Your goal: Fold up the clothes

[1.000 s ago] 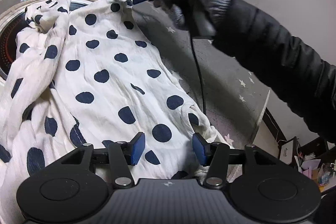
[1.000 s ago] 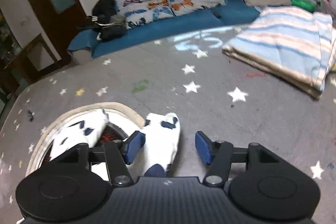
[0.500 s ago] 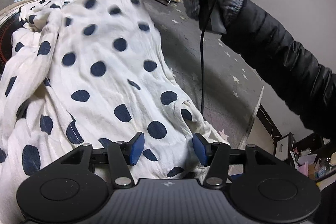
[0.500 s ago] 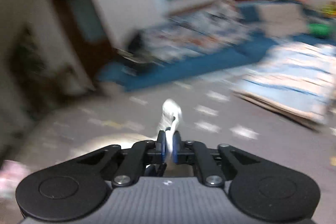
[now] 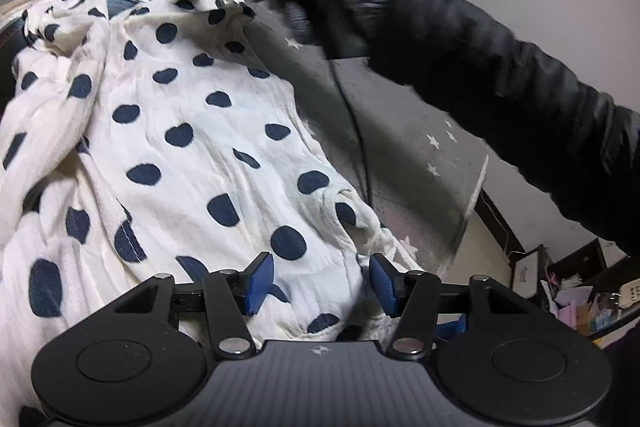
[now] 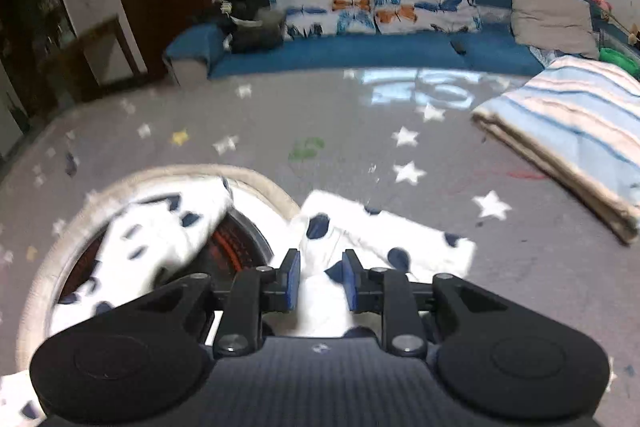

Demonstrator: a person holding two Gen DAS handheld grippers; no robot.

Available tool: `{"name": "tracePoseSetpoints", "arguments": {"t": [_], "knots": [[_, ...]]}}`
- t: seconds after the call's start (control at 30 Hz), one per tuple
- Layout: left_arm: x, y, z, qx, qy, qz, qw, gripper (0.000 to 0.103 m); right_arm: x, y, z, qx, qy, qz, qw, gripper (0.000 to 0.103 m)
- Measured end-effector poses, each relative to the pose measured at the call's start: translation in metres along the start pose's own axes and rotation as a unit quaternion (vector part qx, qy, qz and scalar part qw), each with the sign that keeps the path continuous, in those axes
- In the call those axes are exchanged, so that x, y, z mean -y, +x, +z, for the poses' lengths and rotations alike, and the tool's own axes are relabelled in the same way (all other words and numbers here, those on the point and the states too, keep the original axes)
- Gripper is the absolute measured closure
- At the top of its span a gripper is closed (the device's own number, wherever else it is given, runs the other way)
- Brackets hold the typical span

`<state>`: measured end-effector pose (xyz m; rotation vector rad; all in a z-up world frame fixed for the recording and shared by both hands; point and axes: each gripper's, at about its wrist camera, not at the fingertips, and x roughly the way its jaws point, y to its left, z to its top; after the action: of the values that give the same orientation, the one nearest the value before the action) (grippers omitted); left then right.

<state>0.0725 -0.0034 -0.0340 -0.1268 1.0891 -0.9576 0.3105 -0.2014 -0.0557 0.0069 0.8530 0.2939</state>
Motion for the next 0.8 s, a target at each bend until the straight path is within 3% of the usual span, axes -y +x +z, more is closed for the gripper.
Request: {"name": "tracePoseSetpoints", "arguments": {"t": [0.13,0.27,0.37,0.43,0.5,0.63,0.7,0.8], "knots": [[-0.001,0.001,-0.001,-0.003,0.000,-0.007,1.0000,0.046,-0.008,0.010,0.005,0.014,-0.010,-0.017,1.000,0.078],[-0.002,0.001,0.001,-0.003,-0.001,-0.008,1.0000,0.046,-0.016,0.026,0.016,0.026,-0.044,-0.040,0.998,0.060],[-0.003,-0.003,0.001,-0.002,-0.007,-0.009,0.9999,0.046,-0.019,0.028,0.022,0.027,-0.046,-0.039,0.998,0.058],[-0.004,-0.010,0.002,0.005,-0.008,-0.003,0.9999,0.046,-0.018,0.020,0.023,0.029,-0.038,-0.026,0.998,0.057],[-0.005,-0.019,0.004,0.013,-0.008,0.006,0.9999,0.045,-0.020,0.008,0.021,0.026,-0.039,-0.008,0.999,0.043],[-0.010,-0.045,0.009,0.046,-0.008,0.030,0.9984,0.036,-0.034,-0.025,0.008,0.022,-0.067,0.026,0.997,0.039],[-0.012,-0.058,0.012,0.064,-0.009,0.043,0.9970,0.034,-0.039,-0.045,-0.003,0.021,-0.076,0.046,0.996,0.029],[-0.022,-0.079,0.019,0.094,-0.025,0.060,0.9935,0.026,-0.045,-0.077,-0.021,0.037,-0.078,0.076,0.993,0.022]]}}
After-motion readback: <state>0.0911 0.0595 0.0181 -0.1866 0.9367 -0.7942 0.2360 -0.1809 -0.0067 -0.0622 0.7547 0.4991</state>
